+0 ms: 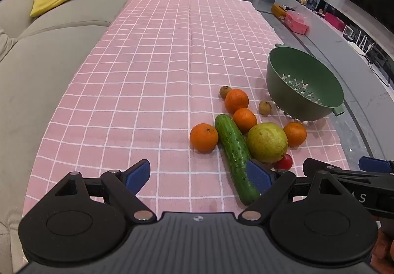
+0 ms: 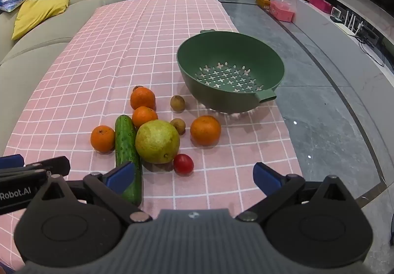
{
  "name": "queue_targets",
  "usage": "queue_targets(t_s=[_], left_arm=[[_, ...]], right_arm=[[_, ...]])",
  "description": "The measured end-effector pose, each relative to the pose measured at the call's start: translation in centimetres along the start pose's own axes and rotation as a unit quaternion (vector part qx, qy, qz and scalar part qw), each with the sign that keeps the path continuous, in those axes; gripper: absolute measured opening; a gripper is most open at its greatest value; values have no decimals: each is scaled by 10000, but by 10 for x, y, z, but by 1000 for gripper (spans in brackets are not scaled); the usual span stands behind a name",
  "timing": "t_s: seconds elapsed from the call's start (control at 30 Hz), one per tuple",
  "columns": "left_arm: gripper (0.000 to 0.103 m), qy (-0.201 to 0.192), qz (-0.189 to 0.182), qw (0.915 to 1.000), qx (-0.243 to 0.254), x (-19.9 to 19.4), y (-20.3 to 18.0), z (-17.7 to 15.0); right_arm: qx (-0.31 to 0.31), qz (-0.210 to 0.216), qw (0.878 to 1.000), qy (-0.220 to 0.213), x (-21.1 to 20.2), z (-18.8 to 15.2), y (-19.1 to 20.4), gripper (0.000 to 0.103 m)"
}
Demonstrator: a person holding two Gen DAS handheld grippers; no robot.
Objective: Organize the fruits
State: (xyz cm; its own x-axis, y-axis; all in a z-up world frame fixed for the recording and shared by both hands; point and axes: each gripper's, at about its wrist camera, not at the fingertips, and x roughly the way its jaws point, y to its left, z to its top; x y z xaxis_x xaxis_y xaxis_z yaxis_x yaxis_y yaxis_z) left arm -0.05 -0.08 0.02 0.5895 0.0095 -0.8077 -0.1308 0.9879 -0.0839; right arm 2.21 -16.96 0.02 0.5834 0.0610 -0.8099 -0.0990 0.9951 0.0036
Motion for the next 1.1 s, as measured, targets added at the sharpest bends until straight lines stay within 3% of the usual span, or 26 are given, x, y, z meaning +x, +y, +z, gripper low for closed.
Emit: queue_targets(t_s=[1.1], left_arm=[[103, 44, 12, 10000, -34, 2, -1, 0]], right_arm=[[56, 43, 10000, 70, 4, -2, -1, 99]])
